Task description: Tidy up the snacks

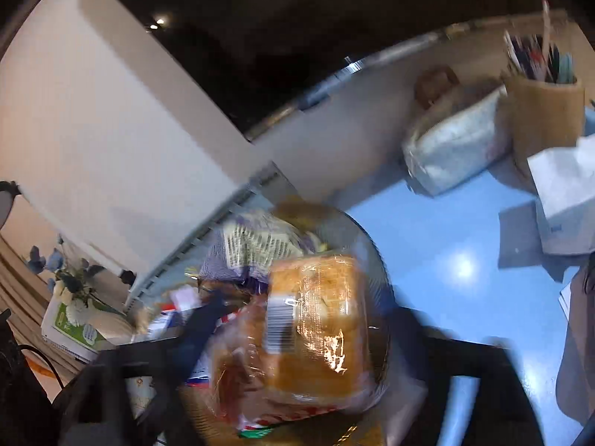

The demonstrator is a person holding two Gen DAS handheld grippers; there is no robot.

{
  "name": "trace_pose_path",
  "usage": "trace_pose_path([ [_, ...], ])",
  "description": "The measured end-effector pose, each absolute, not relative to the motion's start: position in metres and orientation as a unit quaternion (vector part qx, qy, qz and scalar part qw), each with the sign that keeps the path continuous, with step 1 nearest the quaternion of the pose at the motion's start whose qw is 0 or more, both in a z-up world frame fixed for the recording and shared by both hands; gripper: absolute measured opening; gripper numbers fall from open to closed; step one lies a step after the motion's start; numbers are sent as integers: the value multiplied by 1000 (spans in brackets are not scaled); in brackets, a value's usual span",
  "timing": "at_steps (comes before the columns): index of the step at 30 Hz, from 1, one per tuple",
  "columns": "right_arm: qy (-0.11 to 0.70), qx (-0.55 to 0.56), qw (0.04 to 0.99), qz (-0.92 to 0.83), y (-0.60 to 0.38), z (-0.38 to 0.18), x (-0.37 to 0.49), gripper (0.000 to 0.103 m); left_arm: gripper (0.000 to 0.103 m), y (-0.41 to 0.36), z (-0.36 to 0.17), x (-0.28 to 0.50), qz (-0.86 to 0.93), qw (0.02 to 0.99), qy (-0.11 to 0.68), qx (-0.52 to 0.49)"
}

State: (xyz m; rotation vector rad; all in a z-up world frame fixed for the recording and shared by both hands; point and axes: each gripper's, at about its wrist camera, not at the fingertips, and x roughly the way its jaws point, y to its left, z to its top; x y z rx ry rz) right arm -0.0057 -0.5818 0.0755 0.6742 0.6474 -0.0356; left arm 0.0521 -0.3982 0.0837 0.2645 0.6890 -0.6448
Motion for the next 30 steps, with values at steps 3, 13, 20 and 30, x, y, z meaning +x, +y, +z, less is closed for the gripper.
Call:
trace_pose_path([
  [3, 308, 324, 894, -17, -582, 76, -9, 101, 98, -391, 81, 57, -301, 884, 337, 120],
  [13, 285, 312, 905, -36, -576, 101, -23, 101, 99, -360, 90, 71, -250, 896, 355, 92],
  [20, 274, 211, 938, -23, -515, 132, -53, 103, 102, -306, 106, 60, -186, 929, 317, 37],
  [30, 278, 44, 957, -64, -426, 70, -79, 103, 102, -262, 34, 42, -113, 931, 346, 13],
])
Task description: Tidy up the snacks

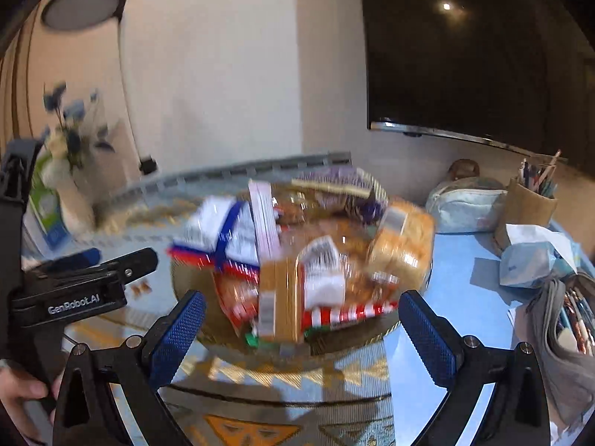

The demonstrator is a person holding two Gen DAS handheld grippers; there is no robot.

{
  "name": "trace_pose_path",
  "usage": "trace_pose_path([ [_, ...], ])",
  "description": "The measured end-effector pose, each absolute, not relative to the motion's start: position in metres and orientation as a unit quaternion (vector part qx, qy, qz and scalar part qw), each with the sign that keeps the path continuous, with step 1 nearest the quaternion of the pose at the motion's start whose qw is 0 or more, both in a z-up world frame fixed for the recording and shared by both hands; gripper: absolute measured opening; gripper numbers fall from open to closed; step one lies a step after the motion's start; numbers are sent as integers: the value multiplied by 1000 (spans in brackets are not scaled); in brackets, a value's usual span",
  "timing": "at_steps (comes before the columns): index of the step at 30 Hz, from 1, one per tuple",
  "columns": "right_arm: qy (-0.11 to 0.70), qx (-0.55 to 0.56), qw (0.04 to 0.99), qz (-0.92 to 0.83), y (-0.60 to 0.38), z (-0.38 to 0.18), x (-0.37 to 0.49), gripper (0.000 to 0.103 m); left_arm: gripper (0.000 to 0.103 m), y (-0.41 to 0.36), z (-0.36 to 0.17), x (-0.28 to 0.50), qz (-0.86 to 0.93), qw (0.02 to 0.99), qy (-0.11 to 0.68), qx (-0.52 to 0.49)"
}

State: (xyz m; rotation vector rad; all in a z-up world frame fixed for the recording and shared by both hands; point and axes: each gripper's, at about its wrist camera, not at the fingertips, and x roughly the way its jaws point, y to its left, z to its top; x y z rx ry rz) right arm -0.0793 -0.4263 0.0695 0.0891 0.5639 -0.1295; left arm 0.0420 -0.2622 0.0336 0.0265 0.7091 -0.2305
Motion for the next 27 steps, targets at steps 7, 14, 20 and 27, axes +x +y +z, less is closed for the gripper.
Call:
trace_pose_path([
  [7, 273, 75, 957, -68, -429, 37, -81, 103, 102, -266, 12, 31, -113, 929, 351, 24],
  [14, 268, 57, 958, -80, -424, 38, -82, 103, 102, -272, 8, 32, -95, 931, 349, 49],
  [20, 267, 54, 959, -80, -421, 39, -82, 103, 102, -278, 10, 27, -92, 934, 338, 66],
  [27, 267, 52, 959, -80, -422, 39, -82, 103, 102, -283, 10, 23, -88, 937, 327, 82],
])
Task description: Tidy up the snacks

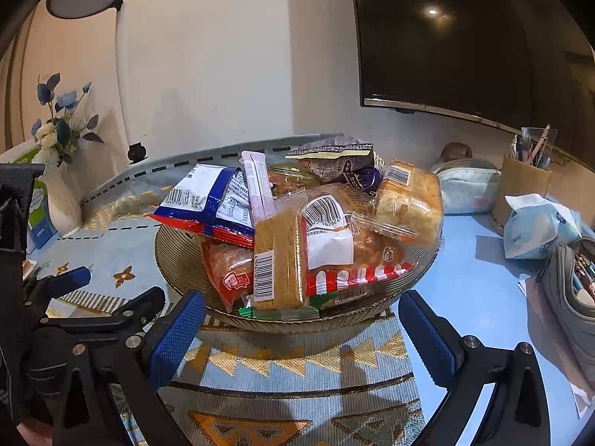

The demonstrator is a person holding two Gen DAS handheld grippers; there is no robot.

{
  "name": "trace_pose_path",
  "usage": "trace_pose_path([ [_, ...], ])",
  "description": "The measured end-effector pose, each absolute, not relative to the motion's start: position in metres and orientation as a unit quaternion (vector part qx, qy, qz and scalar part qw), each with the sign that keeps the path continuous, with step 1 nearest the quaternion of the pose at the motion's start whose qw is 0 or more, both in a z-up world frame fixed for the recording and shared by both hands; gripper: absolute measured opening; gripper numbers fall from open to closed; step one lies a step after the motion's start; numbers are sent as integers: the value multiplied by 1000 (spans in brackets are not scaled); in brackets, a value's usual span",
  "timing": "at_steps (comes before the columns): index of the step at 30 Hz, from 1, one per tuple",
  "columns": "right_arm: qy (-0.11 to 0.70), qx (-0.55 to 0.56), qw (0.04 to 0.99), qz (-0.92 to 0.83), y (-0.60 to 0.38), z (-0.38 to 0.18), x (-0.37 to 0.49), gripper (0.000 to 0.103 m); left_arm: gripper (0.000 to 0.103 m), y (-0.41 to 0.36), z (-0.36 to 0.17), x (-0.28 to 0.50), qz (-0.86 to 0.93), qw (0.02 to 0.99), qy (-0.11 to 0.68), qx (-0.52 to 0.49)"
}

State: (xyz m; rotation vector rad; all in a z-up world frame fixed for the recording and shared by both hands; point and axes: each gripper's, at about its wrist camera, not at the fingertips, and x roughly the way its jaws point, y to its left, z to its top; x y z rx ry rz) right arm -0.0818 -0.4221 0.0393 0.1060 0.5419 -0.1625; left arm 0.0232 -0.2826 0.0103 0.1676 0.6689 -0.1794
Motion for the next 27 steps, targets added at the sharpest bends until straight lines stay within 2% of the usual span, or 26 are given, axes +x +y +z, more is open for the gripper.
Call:
trace_pose_path([
  [27, 272, 34, 959, -76, -418, 39, -79, 103, 102, -277, 10, 24, -78, 938, 329, 73],
])
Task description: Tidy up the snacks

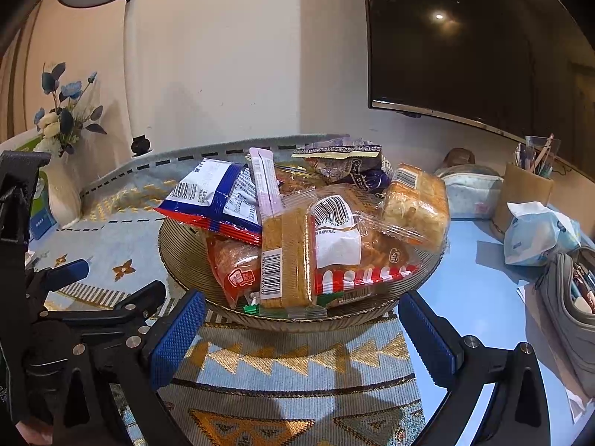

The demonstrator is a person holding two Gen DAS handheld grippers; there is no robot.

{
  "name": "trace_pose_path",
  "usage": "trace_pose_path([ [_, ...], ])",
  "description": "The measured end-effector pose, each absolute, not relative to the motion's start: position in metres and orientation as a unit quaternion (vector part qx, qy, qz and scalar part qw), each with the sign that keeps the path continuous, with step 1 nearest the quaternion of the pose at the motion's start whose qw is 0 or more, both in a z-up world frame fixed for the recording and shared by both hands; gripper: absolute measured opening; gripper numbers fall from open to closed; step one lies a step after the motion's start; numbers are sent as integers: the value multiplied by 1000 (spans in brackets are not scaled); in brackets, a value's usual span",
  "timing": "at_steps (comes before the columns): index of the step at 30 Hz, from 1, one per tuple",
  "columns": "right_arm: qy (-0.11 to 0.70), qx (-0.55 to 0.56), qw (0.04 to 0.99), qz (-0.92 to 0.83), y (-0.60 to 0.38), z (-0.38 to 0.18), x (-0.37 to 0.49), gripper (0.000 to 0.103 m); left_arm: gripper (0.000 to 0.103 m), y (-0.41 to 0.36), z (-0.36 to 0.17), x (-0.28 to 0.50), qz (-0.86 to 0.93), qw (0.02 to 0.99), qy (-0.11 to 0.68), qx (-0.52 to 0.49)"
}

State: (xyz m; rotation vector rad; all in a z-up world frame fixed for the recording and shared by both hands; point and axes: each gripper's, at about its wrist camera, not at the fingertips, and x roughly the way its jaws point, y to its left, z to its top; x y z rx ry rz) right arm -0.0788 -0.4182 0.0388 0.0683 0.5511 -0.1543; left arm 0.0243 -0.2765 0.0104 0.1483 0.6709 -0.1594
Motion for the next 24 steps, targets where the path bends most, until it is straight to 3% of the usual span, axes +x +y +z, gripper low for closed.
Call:
trace_pose_path([
  [24, 272, 34, 959, -77, -418, 38, -79, 103, 102, -274, 9, 27, -73, 938, 330, 72],
])
